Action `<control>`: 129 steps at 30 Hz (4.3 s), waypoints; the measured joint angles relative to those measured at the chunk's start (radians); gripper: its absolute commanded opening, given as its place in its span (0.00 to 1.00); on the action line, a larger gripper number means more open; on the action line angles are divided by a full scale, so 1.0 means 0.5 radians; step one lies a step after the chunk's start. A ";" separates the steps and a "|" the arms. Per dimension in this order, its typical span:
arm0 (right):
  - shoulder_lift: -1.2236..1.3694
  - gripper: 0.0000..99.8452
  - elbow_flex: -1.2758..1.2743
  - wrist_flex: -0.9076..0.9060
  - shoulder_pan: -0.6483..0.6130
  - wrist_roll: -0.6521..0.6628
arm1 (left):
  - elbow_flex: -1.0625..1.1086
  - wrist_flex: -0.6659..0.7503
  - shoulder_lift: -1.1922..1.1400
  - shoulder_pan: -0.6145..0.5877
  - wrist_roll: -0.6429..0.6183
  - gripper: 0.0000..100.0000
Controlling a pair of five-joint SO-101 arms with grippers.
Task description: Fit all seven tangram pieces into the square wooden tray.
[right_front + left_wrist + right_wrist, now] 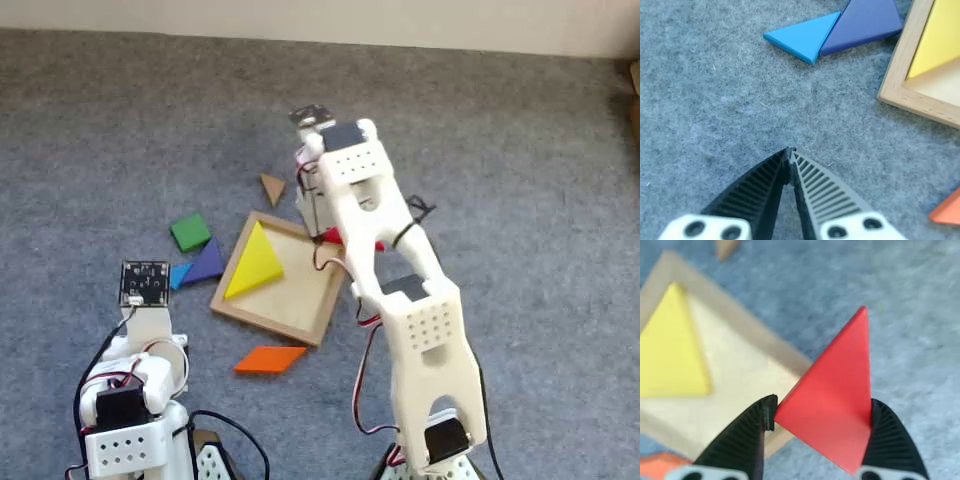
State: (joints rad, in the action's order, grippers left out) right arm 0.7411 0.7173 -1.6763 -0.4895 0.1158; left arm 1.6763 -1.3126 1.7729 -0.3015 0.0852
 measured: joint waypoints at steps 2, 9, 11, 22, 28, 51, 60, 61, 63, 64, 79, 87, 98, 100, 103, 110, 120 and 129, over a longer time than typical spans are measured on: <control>0.000 0.16 0.000 -0.037 -0.068 0.009 | 0.000 0.000 0.000 0.000 0.000 0.01; 0.000 0.16 0.000 -0.071 -0.310 0.089 | 0.000 0.000 0.000 0.000 0.000 0.01; 0.000 0.16 0.000 -0.071 -0.368 0.153 | 0.000 0.000 0.000 0.000 0.000 0.01; 0.000 0.16 -0.006 -0.095 -0.439 0.522 | 0.000 0.000 0.000 0.000 0.000 0.01; 0.000 0.16 -0.181 -0.126 -0.439 0.660 | 0.000 0.000 0.000 0.000 0.000 0.01; -0.003 0.39 -0.190 -0.129 -0.442 0.672 | 0.000 0.000 0.000 0.000 0.000 0.01; -0.003 0.31 0.064 -0.138 -0.448 0.672 | 0.000 0.000 0.000 0.000 0.000 0.01; -0.015 0.28 0.064 -0.138 -0.448 0.672 | 0.000 0.000 0.000 0.000 0.000 0.01; -0.086 0.22 0.064 -0.138 -0.448 0.654 | 0.000 0.000 0.000 0.000 0.000 0.01; -0.141 0.20 0.064 -0.138 -0.448 0.647 | 0.000 0.000 0.000 0.000 0.000 0.01; -1.203 0.09 -0.997 -0.021 -0.433 0.439 | 0.000 0.000 0.000 0.000 0.000 0.01; -1.590 0.09 -1.921 0.749 -0.242 0.338 | 0.000 0.000 0.000 0.000 0.000 0.01; -1.633 0.09 -2.621 1.556 -0.242 0.334 | 0.000 0.000 0.000 0.000 -0.003 0.01; -1.537 0.09 -2.602 1.633 -0.239 0.334 | 0.000 0.000 0.000 0.000 -0.003 0.01; -1.433 0.09 -2.507 1.657 -0.236 0.334 | 0.000 0.000 0.000 0.000 -0.003 0.01; -1.227 0.09 -2.372 1.654 -0.242 0.334 | 0.000 0.000 0.000 0.000 -0.003 0.01; -1.215 0.09 -2.375 1.847 -0.236 0.334 | 0.000 0.000 0.000 0.000 0.000 0.01; -1.218 0.09 -2.381 1.863 -0.236 0.334 | 0.000 0.000 0.000 0.000 0.000 0.01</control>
State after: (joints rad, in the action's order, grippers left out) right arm 0.1320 -0.4733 -0.7449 -0.6076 0.2831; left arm 1.6763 -1.3126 1.7729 -0.3015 0.0852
